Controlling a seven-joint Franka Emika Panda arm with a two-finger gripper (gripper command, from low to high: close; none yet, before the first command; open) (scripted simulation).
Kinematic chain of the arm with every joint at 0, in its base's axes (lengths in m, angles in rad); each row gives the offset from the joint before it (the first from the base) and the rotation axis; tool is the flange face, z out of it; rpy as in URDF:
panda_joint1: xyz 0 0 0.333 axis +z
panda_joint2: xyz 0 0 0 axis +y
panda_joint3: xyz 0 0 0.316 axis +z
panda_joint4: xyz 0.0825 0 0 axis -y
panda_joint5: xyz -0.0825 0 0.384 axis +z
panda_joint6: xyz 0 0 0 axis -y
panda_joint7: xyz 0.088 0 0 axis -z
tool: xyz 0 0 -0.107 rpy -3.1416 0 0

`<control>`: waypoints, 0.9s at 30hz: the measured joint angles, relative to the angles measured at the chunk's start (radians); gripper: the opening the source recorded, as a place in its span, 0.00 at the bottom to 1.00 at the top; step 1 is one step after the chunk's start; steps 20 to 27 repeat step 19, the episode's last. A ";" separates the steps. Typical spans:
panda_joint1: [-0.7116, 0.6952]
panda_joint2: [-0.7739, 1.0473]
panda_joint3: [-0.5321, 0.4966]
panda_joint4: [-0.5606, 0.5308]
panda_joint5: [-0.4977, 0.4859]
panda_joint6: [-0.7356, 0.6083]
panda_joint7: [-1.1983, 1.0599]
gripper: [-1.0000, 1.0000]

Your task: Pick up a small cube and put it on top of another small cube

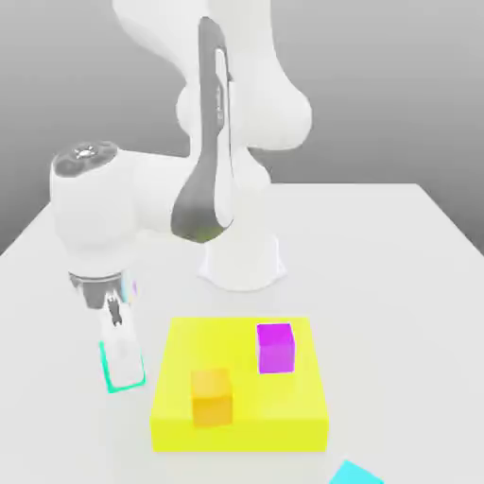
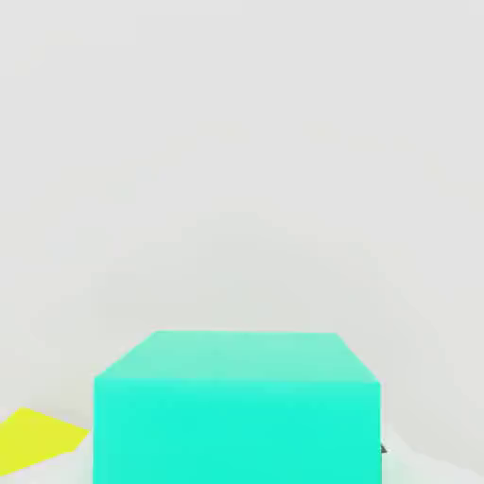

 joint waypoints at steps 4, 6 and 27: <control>0.038 0.081 0.066 0.144 -0.046 -0.090 -0.153 0.00; 0.070 0.116 0.103 0.213 -0.073 -0.132 -0.214 0.00; 0.341 0.243 0.208 0.339 -0.233 -0.084 -0.116 1.00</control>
